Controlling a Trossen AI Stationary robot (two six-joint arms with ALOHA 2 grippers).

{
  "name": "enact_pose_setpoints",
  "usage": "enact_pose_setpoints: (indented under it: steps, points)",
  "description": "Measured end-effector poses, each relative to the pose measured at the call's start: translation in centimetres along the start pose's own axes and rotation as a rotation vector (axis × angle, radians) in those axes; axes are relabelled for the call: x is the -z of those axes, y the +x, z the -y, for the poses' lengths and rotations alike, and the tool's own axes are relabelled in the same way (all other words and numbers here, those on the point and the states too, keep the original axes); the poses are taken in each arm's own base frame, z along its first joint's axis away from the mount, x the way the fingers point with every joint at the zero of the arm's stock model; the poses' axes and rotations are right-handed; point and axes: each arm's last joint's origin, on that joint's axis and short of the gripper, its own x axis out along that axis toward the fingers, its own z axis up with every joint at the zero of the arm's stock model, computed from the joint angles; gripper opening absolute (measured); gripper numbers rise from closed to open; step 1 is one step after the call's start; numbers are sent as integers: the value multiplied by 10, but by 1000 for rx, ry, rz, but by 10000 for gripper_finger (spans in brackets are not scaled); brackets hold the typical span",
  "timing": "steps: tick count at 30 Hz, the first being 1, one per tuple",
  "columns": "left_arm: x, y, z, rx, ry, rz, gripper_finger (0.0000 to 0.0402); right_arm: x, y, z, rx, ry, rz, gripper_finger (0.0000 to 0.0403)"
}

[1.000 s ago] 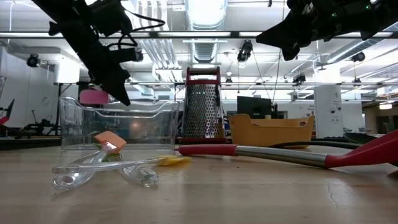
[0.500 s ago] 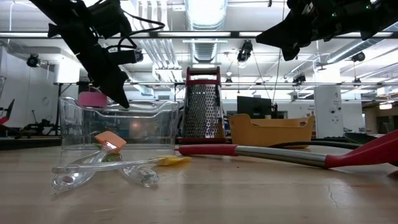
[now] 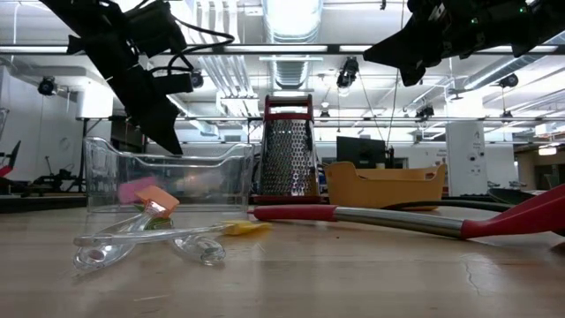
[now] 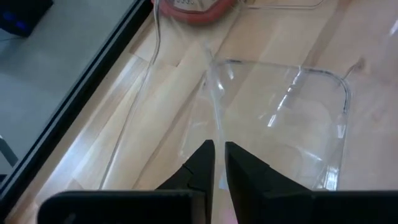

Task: Pick & Place Kitchen Items
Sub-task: Put the pink spatula into the top transparent bin, then put the orange spatula into the top transparent bin

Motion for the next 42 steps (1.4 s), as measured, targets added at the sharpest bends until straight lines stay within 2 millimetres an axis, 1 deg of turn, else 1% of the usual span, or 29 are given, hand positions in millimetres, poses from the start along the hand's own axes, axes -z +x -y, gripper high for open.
enact_pose_setpoints:
  steps: [7, 9, 10, 13, 19, 24, 27, 29, 32, 36, 38, 42]
  points:
    - [-9, 0, 1, -5, 47, 84, 72, 0, 0, 0, 0, 1, 0, 8]
    - [-13, -2, 3, 34, 40, 126, 82, 0, 0, 0, 0, 0, 0, 8]
    - [-14, -3, 6, 85, 41, 143, 87, 0, 0, 0, 0, 0, 0, 8]
    - [-17, -13, 23, 255, 128, 202, 95, 0, 0, 0, 0, 1, 0, 8]
    - [-14, -42, 63, 369, 330, 348, 98, 0, 0, 0, 0, 0, 0, 8]
    - [0, -73, 96, 471, 596, 481, 115, 0, 0, 0, 0, 1, 0, 8]
    - [8, -87, 113, 542, 645, 540, 126, 0, 0, 0, 0, 0, 0, 8]
    - [14, -91, 123, 561, 665, 548, 128, 0, 0, 0, 0, 1, 0, 8]
    - [24, -88, 138, 566, 710, 526, 126, 0, 0, 0, 0, 0, 0, 8]
    - [35, -76, 157, 598, 744, 450, 124, 0, 0, 0, 0, 1, 0, 8]
    - [39, -74, 168, 612, 740, 421, 124, 0, 0, 0, 0, -2, 0, 8]
    - [44, -67, 187, 601, 789, 383, 122, 0, 0, 0, 0, 1, 0, 8]
